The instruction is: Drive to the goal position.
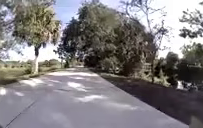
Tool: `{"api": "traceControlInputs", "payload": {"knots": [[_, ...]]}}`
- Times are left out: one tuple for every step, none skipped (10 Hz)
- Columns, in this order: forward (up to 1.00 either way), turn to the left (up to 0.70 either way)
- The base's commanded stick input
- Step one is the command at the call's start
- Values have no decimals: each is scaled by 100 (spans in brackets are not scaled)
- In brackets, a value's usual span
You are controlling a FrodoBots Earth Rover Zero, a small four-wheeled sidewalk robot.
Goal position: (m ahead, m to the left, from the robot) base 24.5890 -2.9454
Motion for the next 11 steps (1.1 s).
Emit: {"api": "traceControlInputs", "payload": {"knots": [[85, 34], [85, 34], [85, 34], [85, 34], [85, 34], [85, 34], [85, 4], [85, 0], [85, 0], [85, 13], [85, 33]]}}
